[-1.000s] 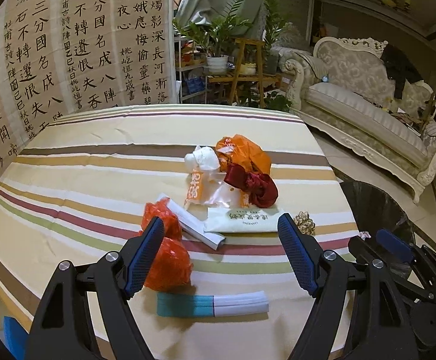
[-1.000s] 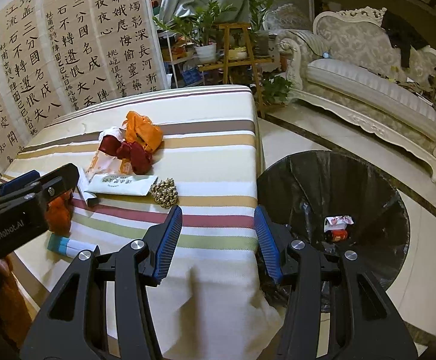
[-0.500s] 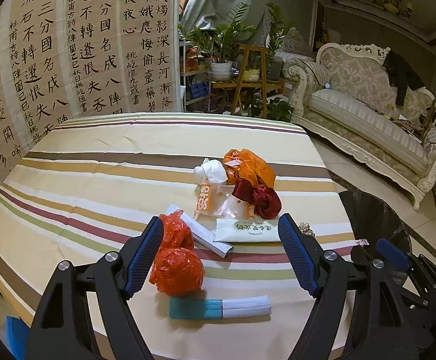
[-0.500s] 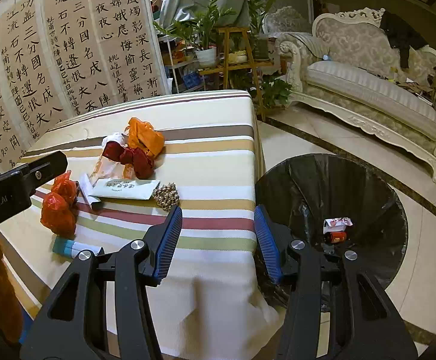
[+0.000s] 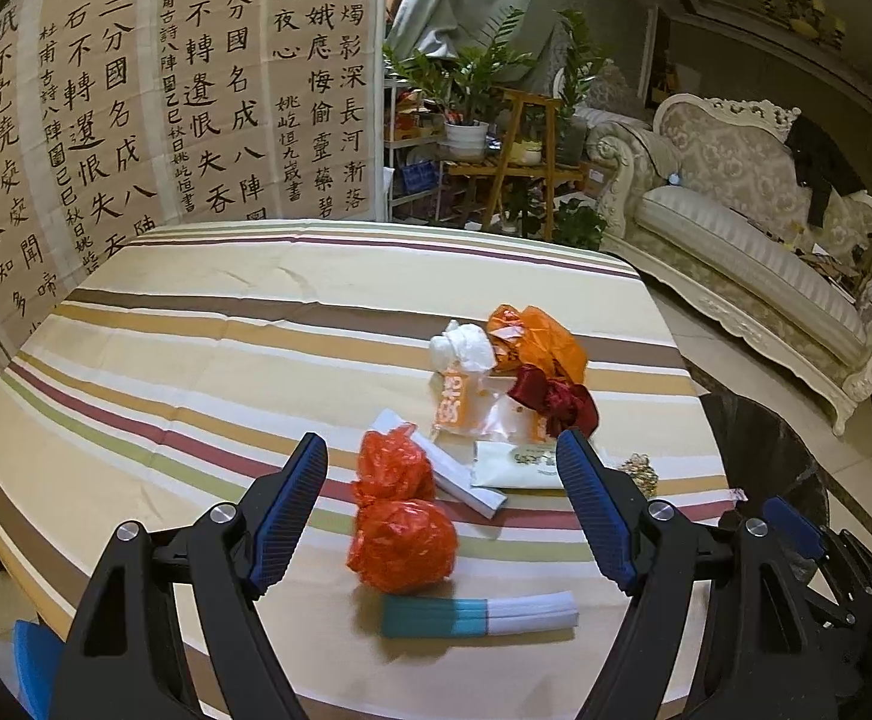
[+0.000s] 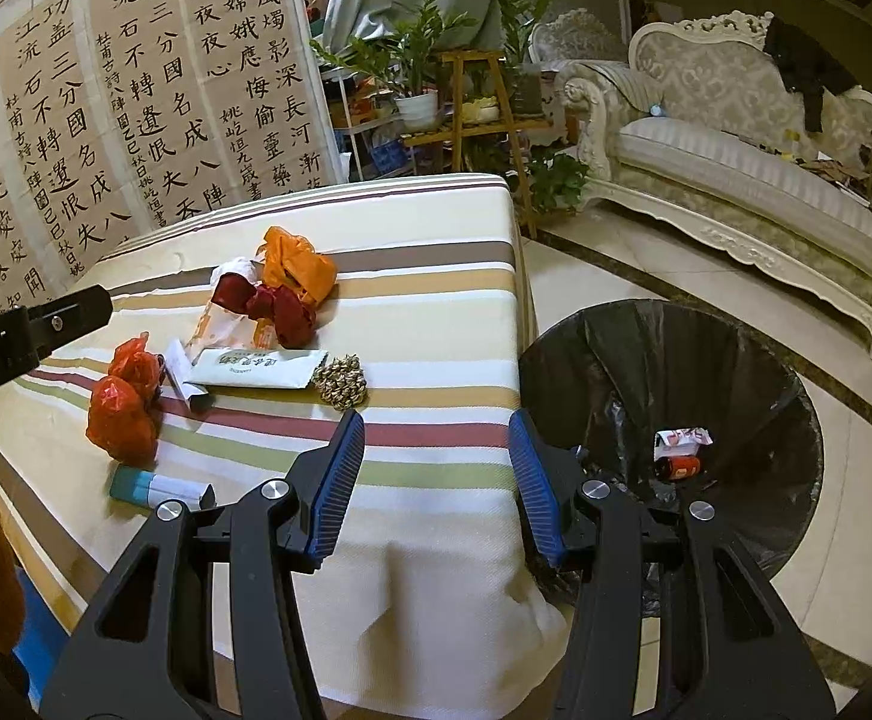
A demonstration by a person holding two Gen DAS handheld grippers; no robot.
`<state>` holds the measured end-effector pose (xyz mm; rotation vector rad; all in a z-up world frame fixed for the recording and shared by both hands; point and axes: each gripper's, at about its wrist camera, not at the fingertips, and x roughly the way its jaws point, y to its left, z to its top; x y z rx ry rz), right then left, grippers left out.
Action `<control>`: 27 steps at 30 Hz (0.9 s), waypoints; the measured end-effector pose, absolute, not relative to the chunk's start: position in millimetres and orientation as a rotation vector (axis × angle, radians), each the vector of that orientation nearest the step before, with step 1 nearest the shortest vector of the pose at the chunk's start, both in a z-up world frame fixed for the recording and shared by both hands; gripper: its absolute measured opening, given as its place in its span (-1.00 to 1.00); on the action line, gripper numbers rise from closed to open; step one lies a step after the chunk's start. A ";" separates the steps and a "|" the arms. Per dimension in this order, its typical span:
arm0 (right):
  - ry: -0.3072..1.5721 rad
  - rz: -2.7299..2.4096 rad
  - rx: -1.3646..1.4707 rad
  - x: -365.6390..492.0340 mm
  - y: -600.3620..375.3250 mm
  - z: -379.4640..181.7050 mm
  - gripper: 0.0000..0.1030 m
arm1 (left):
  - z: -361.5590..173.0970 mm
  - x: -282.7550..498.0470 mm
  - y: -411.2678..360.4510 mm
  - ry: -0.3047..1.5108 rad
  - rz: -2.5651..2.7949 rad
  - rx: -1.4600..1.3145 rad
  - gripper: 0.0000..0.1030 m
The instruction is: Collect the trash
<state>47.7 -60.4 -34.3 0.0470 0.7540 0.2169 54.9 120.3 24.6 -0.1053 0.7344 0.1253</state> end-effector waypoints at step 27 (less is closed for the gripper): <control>0.796 0.242 -0.004 54.4 -32.8 -42.7 -0.06 | -17.4 67.8 140.8 0.853 0.129 -0.085 0.32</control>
